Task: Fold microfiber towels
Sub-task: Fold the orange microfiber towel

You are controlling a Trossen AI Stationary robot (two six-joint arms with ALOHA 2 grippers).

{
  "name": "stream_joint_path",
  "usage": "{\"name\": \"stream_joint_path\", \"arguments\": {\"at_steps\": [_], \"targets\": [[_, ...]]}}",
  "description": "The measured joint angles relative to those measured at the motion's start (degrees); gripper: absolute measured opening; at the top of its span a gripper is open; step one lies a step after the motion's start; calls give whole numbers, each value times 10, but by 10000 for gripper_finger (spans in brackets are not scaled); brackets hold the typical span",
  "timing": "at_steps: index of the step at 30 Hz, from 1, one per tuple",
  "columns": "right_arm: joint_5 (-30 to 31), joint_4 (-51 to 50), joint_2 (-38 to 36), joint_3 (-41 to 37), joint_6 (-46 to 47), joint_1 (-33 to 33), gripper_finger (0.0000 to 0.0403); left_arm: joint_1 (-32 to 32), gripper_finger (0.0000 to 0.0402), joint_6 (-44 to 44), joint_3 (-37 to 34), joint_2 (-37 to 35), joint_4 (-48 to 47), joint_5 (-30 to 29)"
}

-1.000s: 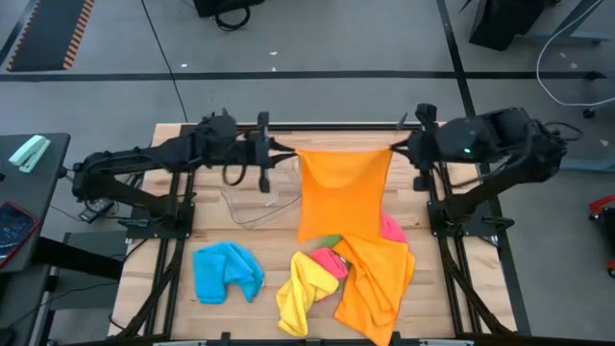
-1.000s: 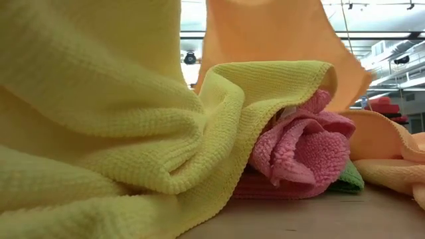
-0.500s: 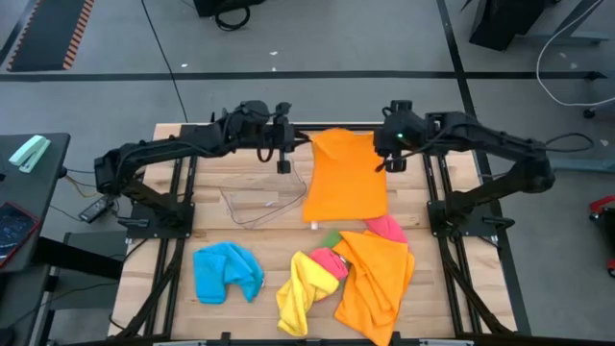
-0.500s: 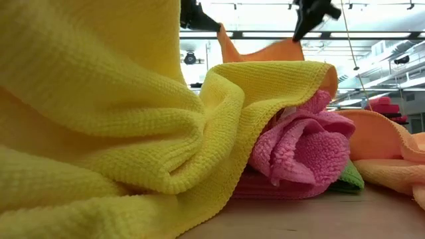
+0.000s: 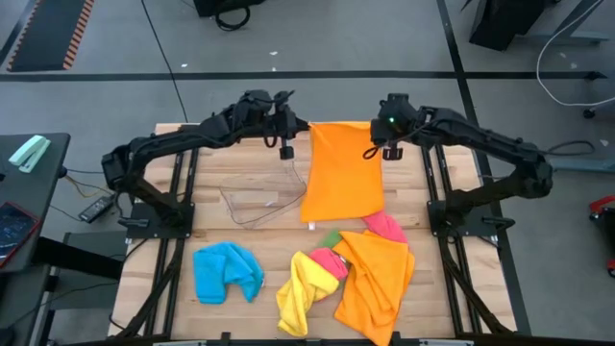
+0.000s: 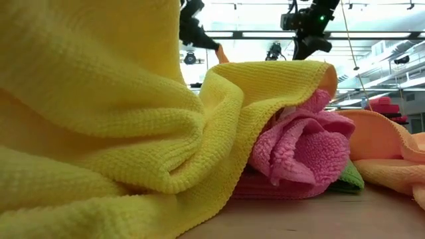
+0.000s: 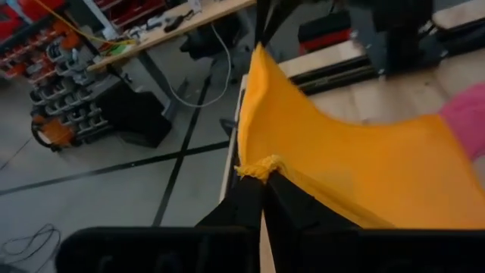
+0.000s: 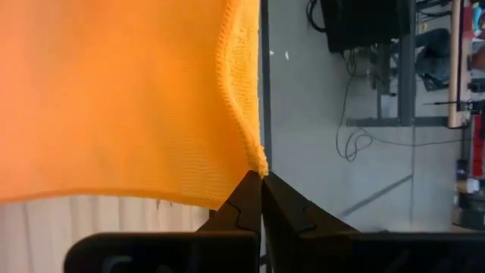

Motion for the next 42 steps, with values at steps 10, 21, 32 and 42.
{"name": "stream_joint_path", "arguments": {"at_steps": [10, 21, 32, 42], "targets": [[-59, 54, 0, 0, -49, -52, 11, 45, 8, 45, 0, 12, 36, 15], [-130, 37, 0, 0, 17, -32, 11, 32, 21, 31, 0, 12, -2, 78], [-130, -9, 0, 0, 75, 26, 11, 25, 27, 57, 0, 10, -75, 78], [-106, -52, 0, 0, 75, 54, 11, 62, 10, 66, 0, 8, -123, 77]]}}
